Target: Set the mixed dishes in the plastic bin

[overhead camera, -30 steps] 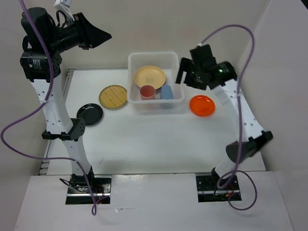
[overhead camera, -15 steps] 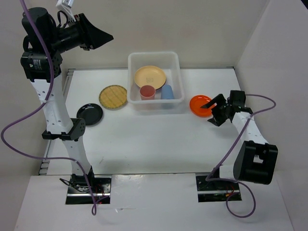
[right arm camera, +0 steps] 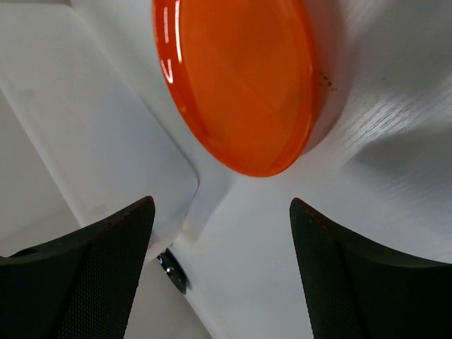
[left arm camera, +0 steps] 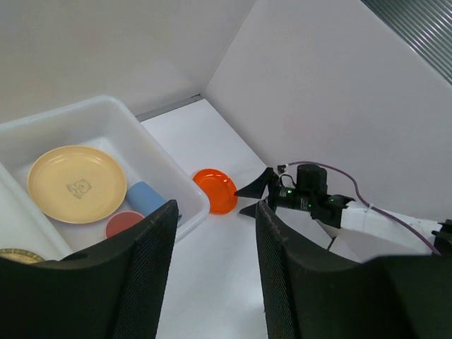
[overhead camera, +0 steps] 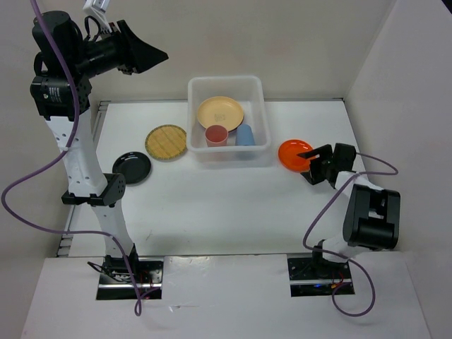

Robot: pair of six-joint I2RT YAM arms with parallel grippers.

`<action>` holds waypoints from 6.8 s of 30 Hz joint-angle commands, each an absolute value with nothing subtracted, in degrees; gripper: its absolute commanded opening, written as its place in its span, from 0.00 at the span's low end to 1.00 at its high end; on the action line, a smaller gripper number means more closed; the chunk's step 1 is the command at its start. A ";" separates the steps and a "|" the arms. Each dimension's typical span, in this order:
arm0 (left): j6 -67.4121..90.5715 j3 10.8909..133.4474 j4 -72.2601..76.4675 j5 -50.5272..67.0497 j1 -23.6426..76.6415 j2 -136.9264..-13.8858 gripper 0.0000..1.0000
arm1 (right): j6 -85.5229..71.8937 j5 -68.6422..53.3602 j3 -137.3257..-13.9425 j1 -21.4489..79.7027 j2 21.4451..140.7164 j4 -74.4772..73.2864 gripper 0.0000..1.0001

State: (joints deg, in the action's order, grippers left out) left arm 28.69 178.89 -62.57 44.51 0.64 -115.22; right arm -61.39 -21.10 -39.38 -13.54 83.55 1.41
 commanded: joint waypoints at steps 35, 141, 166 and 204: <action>34.18 86.07 -49.77 18.27 6.59 -45.80 0.55 | -68.20 -18.72 -44.21 -13.62 104.59 18.81 0.06; 77.25 19.86 12.91 1.24 -17.49 -67.75 0.62 | -33.31 -19.86 -179.74 22.68 128.06 -50.19 0.99; 85.52 17.76 25.14 -4.39 -17.49 -82.54 0.24 | -35.06 -26.81 -179.74 18.29 128.06 -48.43 0.99; 51.60 97.95 -2.72 18.54 5.35 -109.93 0.00 | -32.34 -15.47 -179.74 14.77 115.05 -60.64 0.99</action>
